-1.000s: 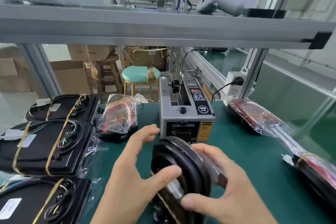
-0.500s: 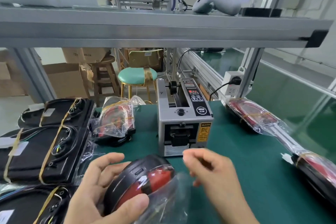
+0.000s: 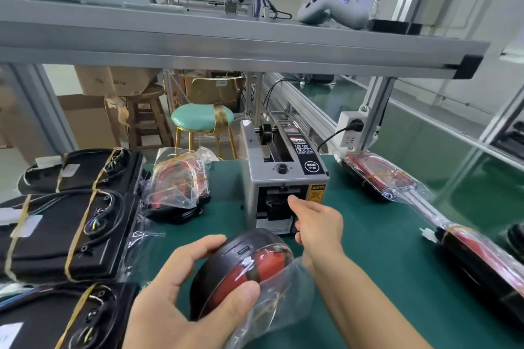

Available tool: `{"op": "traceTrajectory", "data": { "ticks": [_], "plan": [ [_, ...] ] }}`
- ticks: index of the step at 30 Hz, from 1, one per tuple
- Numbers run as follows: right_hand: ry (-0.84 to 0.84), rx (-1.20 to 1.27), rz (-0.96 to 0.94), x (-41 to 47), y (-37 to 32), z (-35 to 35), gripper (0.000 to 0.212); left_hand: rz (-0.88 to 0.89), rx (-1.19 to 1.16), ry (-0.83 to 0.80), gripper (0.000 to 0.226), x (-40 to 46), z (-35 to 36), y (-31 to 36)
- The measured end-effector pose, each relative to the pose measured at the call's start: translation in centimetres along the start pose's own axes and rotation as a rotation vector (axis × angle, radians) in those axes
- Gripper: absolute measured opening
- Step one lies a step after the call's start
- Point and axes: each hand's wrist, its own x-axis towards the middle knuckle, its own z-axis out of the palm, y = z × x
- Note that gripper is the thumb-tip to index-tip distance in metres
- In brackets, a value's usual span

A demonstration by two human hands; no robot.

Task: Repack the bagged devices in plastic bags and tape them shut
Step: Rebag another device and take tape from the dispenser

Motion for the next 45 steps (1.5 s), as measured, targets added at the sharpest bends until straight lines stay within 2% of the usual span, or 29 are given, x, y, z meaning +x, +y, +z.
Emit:
{"op": "traceTrajectory", "data": {
  "ticks": [4, 8, 11, 15, 17, 21, 23, 26, 28, 32, 35, 45],
  "plan": [
    [0.081, 0.058, 0.102, -0.1, -0.6, 1.1, 0.009, 0.007, -0.017, 0.017, 0.063, -0.2, 0.0, 0.3],
    [0.058, 0.033, 0.131, -0.3, -1.2, 1.7, 0.029, 0.010, -0.034, 0.018, 0.058, -0.4, 0.1, 0.1],
    [0.098, 0.126, 0.248, -0.1, -1.3, 1.8, 0.035, -0.015, -0.072, 0.035, 0.052, -0.6, 0.4, -0.2],
    [-0.170, 0.286, 0.301, -0.2, -1.9, -0.3, 0.034, -0.010, -0.230, 0.128, 0.062, 0.0, 1.6, -0.7],
    [-0.310, 0.303, 0.265, -0.8, -2.7, -2.2, 0.031, -0.002, -0.256, 0.120, 0.060, 0.8, 2.3, -0.7],
    [-0.507, 0.180, 0.166, -2.8, -4.1, -5.1, 0.016, 0.013, -0.226, 0.102, 0.048, 2.0, 3.9, -0.6],
    [-0.548, 0.116, 0.107, -3.8, -4.6, -5.5, 0.019, 0.032, -0.216, 0.106, 0.046, 2.2, 4.4, -0.5],
    [-0.649, 0.024, -0.034, -5.3, -5.6, -5.7, 0.012, 0.048, -0.196, 0.107, 0.043, 1.9, 4.7, -0.3],
    [-0.721, -0.011, -0.123, -6.0, -6.1, -5.6, 0.016, 0.070, -0.164, 0.108, 0.043, 1.5, 4.8, -0.3],
    [-0.641, -0.012, -0.129, -6.4, -5.7, -5.2, 0.020, 0.204, -0.012, 0.131, 0.046, 1.1, 5.0, -0.1],
    [-0.598, -0.015, -0.100, -6.5, -5.2, -5.0, 0.011, 0.207, -0.045, 0.129, 0.049, 0.9, 5.3, 0.1],
    [-0.504, -0.034, -0.095, -7.6, -4.9, -4.7, 0.011, 0.260, -0.008, 0.147, 0.049, 0.9, 5.3, 0.4]
  ]
}}
